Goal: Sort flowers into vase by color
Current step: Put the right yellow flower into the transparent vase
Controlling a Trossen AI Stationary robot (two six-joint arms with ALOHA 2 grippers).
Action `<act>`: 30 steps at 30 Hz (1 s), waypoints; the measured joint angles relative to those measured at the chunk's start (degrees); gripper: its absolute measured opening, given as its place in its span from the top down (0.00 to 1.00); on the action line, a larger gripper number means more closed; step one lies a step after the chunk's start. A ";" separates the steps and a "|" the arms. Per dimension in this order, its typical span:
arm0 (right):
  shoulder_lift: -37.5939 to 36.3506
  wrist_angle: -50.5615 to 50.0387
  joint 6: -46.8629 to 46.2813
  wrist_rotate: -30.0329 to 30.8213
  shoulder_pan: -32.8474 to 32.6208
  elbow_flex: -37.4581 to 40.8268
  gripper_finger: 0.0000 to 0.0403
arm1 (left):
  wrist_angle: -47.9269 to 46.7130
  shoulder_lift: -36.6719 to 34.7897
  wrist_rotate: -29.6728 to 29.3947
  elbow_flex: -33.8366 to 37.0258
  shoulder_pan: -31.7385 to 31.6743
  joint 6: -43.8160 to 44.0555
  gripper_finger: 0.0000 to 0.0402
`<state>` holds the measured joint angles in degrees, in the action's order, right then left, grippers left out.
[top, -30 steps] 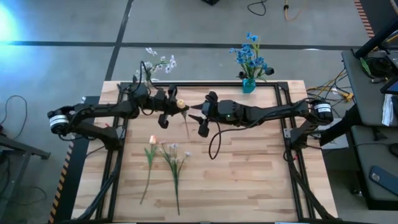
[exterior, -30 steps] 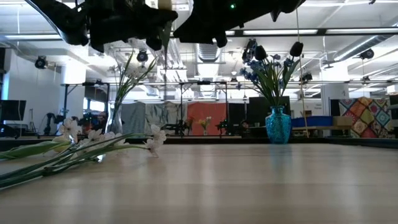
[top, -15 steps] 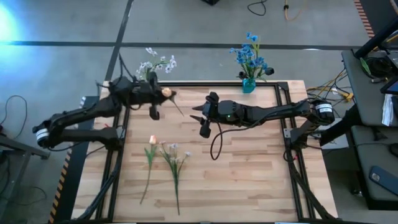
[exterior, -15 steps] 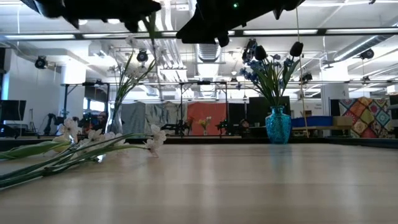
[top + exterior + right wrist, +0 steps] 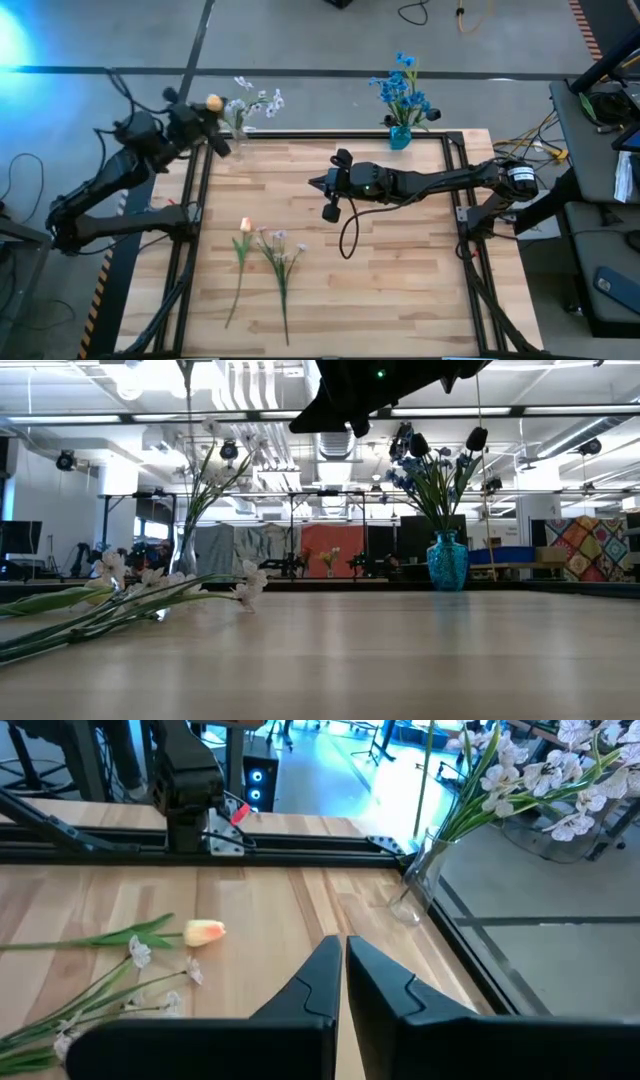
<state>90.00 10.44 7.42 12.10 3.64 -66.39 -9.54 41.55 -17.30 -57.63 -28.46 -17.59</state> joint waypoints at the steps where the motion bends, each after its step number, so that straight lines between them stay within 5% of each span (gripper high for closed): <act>1: 0.00 0.00 0.00 0.00 0.00 0.00 0.97 | 0.02 -0.61 -2.63 0.06 -0.24 -0.23 1.00; 7: 0.00 -0.25 0.10 -0.02 0.00 0.02 0.97 | 0.09 -1.95 -10.28 0.42 -3.13 -0.60 1.00; 12: 0.00 -0.22 -0.13 -0.02 0.00 0.02 0.97 | 2.32 -0.43 -10.53 0.76 -8.02 -1.60 1.00; 23: 0.00 -0.45 -0.83 -0.02 -0.02 0.04 0.97 | 7.56 4.08 0.80 0.68 -22.56 2.25 1.00; 30: 0.02 -0.91 -1.49 -0.04 -0.02 0.09 0.97 | 7.85 6.34 3.08 -2.24 -25.75 3.29 1.00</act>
<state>90.02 9.53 5.93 12.06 3.62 -66.30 -1.69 47.89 -14.22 -59.87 -54.22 -14.31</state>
